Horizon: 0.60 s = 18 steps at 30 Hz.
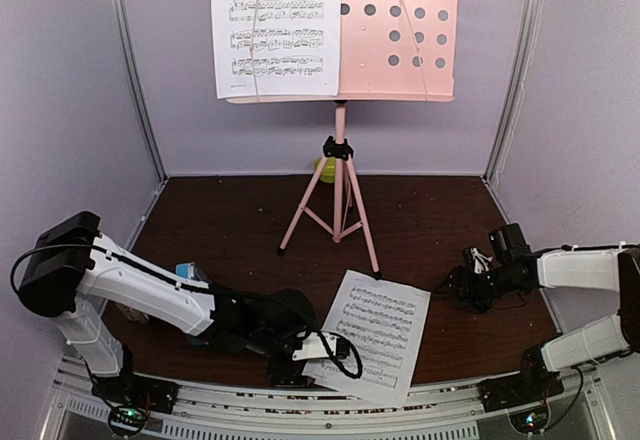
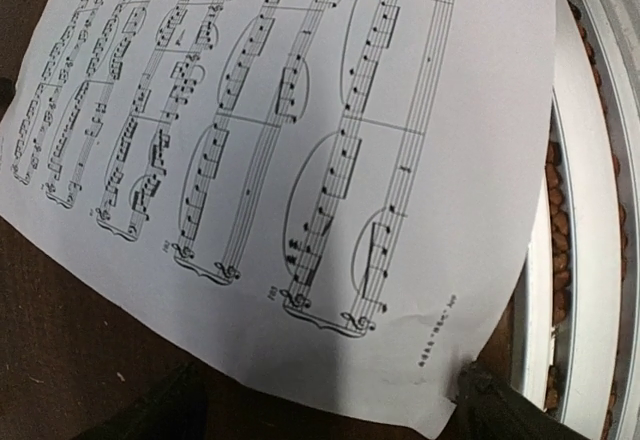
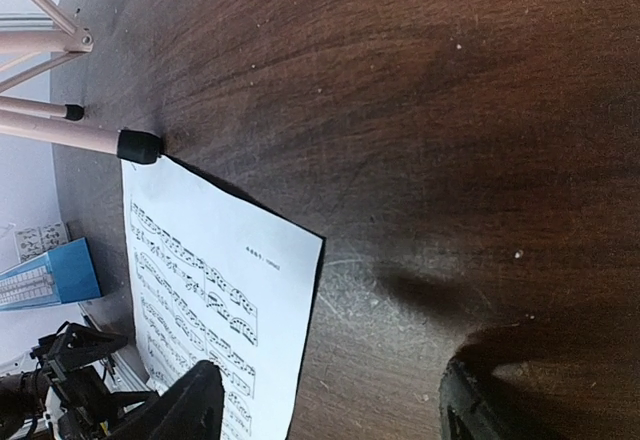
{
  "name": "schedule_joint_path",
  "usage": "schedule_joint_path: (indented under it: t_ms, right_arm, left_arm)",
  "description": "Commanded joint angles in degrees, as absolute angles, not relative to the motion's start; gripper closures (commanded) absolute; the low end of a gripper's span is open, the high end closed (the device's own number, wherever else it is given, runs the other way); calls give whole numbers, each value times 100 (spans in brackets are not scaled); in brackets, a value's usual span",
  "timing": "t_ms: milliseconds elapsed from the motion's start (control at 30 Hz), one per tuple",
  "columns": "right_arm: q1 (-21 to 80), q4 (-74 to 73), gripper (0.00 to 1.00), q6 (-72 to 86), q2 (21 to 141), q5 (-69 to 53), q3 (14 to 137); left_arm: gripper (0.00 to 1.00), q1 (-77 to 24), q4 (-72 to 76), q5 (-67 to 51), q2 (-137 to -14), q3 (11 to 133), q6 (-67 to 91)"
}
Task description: Set up the instrument practice props
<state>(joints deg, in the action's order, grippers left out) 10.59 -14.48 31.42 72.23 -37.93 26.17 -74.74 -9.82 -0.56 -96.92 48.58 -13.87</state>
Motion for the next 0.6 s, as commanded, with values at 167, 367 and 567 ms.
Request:
schedule_joint_path:
  t_ms: [167, 367, 567]
  right_arm:
    - [1098, -1666, 25, 3258, 7094, -3806, 2069]
    - [1129, -1665, 20, 3446, 6895, -3888, 1740]
    - [1308, -1284, 21, 3769, 7012, -4130, 1510]
  left_arm:
    - [14, -7443, -702, 136, -10484, 5441, -1068]
    - [15, -7444, -623, 206, -10711, 5692, -769]
    - [16, -7407, -538, 187, -10848, 5904, -542]
